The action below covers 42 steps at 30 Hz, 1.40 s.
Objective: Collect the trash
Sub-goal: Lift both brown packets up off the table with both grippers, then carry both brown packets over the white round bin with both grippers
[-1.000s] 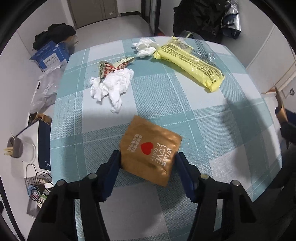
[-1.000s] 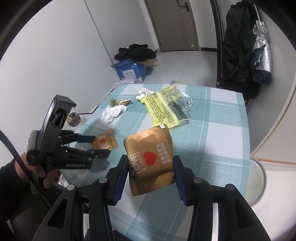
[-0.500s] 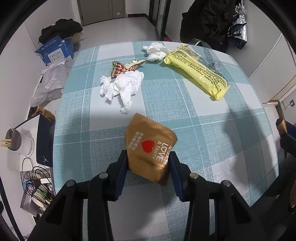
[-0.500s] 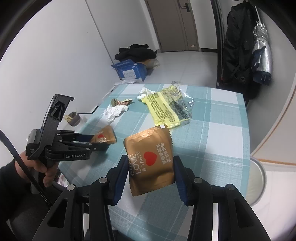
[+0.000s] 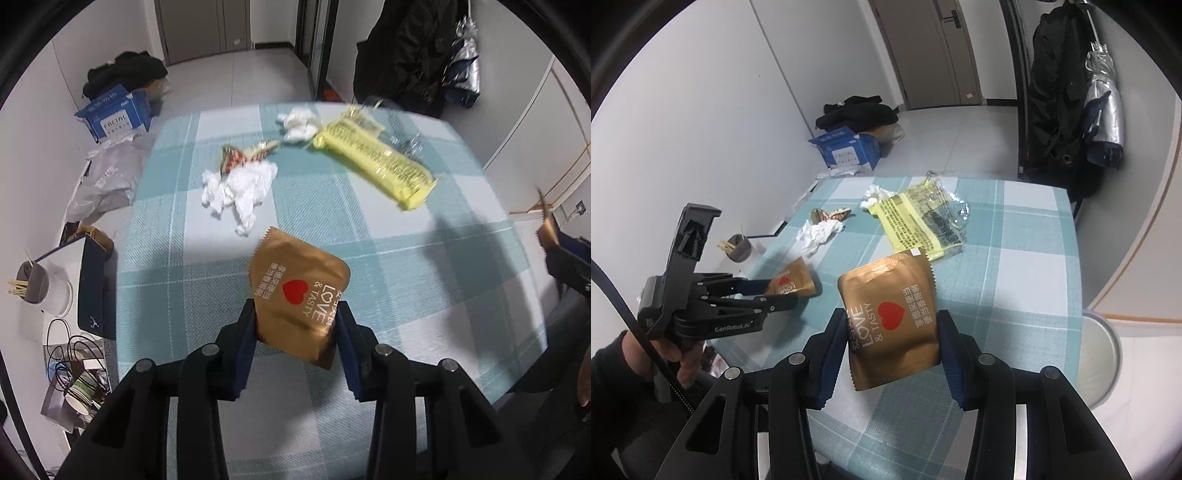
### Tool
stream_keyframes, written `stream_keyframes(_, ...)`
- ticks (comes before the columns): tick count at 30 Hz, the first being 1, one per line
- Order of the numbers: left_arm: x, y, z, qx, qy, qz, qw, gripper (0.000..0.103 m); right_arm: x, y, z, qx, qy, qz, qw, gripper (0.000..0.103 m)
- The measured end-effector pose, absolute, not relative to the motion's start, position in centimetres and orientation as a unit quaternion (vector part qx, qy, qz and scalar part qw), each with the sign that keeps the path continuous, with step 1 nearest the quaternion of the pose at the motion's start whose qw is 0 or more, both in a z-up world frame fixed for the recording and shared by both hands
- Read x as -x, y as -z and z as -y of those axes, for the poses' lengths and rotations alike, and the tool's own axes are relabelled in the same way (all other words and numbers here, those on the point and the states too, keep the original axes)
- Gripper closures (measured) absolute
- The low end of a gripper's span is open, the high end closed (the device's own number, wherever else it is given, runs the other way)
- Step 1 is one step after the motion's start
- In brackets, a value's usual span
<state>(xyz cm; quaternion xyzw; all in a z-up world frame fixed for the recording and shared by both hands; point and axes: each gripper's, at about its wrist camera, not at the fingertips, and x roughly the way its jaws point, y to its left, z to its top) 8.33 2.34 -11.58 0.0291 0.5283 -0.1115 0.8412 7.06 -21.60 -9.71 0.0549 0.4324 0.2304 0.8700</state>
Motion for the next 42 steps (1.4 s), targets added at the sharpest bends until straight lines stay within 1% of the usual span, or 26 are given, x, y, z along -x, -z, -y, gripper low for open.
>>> stream_keyframes(6, -7.4, 7.9, -0.4, -0.018, 0.134, -0.481, 0.866, 0.068, -6.9, 7.3, 22.7, -0.06, -0.232, -0.41, 0.88, 0.056)
stream_keyframes(12, -6.9, 4.4, 2.6, -0.01, 0.164, -0.434, 0.886, 0.068, -6.7, 2.6, 26.1, -0.102, -0.221, -0.375, 0.894, 0.056)
stream_keyframes(16, -7.2, 1.9, 6.0, -0.006, 0.206, -0.405, 0.891, 0.068, -6.1, -1.0, 29.2, -0.097, -0.204, -0.343, 0.912, 0.056)
stream_keyframes(20, -7.9, 0.3, 9.4, 0.001, 0.243, -0.394, 0.886, 0.068, -5.8, -3.9, 33.6, -0.104, -0.18, -0.32, 0.925, 0.056)
stream_keyframes(24, -8.5, -0.5, 13.0, -0.01, 0.272, -0.381, 0.884, 0.068, -5.8, -5.2, 38.5, -0.125, -0.143, -0.309, 0.932, 0.056)
stream_keyframes(28, -9.5, -0.6, 17.4, -0.019, 0.306, -0.382, 0.872, 0.068, -5.8, -4.9, 43.7, -0.152, -0.1, -0.314, 0.932, 0.056)
stream_keyframes(33, -10.9, 1.0, 22.1, -0.027, 0.33, -0.409, 0.85, 0.068, -5.6, -2.2, 49.3, -0.177, -0.057, -0.338, 0.923, 0.056)
stream_keyframes(42, -13.3, 6.7, 28.5, -0.056, 0.325, -0.506, 0.797, 0.068, -6.9, 7.8, 56.4, -0.22, 0.015, -0.422, 0.879, 0.056)
